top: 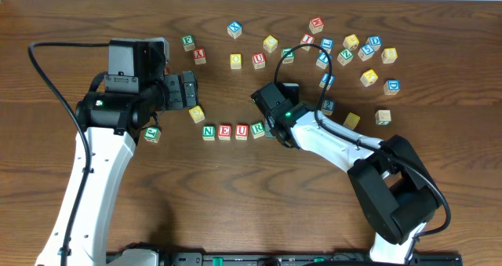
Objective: Spell out NEURIPS
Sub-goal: 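Open the right gripper and raise it off the I block, then move the right gripper back toward the blue P block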
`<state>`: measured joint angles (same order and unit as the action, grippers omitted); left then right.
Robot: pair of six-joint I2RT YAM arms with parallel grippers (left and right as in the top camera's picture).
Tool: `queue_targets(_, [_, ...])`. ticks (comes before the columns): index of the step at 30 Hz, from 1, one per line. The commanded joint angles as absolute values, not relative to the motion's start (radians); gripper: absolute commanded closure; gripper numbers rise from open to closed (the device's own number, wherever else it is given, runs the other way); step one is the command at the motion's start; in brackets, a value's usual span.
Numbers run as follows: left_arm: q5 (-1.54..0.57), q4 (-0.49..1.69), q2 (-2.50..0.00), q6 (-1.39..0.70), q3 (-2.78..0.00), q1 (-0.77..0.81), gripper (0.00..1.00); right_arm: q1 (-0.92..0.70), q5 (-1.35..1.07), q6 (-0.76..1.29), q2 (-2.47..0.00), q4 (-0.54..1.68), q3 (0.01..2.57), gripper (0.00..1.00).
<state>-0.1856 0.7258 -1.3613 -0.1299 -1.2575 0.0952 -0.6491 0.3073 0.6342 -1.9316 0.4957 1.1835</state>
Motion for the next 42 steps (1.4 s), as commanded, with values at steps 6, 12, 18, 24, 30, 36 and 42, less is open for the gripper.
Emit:
queue_targets(6, [-0.191,0.725,-1.352,-0.124,-1.28,0.094,0.02,-0.649,0.281,0.564,-1.933,0.467,1.196,0.68])
queue_targets(12, [-0.191,0.726,-1.352,-0.124,-1.28,0.094,0.02,-0.65,0.243,0.53,-1.933,0.459,1.196,0.69])
queue_targets(18, [-0.191,0.726,-1.352,-0.124,-1.28,0.094,0.02,-0.65,0.226,0.522,-1.933,0.46,1.196,0.7])
queue_targets(24, [-0.191,0.725,-1.352,-0.124,-1.28,0.094,0.02,-0.674,0.218,0.514,-1.933,0.459,1.196,0.69])
queue_targets(30, [-0.191,0.725,-1.352,-0.124,-1.28,0.094,0.02,-0.68,0.228,0.508,-1.933,0.46,1.196,0.69])
queue_targets(36, [-0.191,0.726,-1.352,-0.124,-1.28,0.094,0.02,-0.678,0.26,0.518,-1.933,0.462,1.196,0.68])
queue_targets(42, [-0.191,0.726,-1.352,-0.124,-1.28,0.094,0.02,-0.658,0.297,0.527,-1.933,0.464,1.196,0.67])
